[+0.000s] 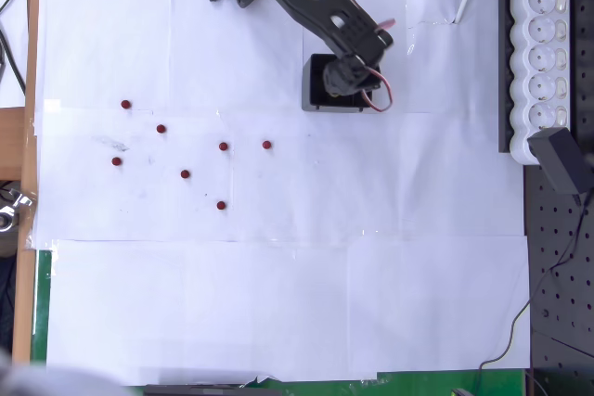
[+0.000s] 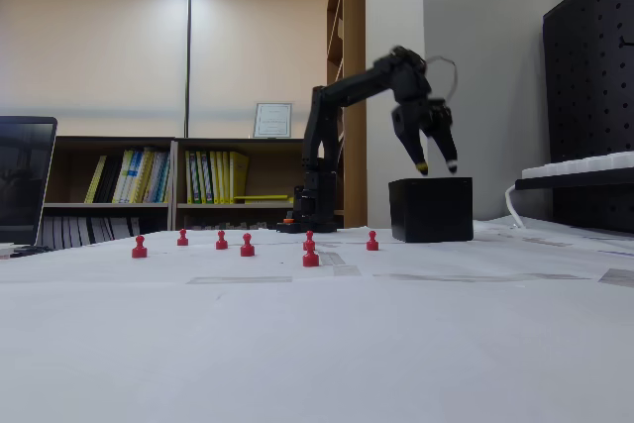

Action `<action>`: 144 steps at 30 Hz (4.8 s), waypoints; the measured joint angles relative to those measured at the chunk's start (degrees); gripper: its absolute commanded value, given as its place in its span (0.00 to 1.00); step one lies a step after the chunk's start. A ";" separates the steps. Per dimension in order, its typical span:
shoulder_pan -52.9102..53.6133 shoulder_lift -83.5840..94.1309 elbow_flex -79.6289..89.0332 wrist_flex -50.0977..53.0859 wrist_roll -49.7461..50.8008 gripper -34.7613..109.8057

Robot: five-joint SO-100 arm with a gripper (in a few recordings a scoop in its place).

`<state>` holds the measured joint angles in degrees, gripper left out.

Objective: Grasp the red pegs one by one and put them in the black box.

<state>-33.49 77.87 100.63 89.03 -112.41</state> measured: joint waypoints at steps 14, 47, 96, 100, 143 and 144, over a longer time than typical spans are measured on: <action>50.71 -31.64 -62.14 -30.85 38.94 0.38; 72.33 1.76 -86.66 -121.46 25.75 0.38; 74.44 10.81 -74.53 -118.74 25.40 0.36; 74.79 12.39 -73.56 -119.27 25.49 0.36; 71.81 4.31 -67.94 -97.65 31.46 0.24; 71.02 1.76 -66.01 -90.97 32.08 0.24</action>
<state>37.53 79.63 34.63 -1.93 -80.33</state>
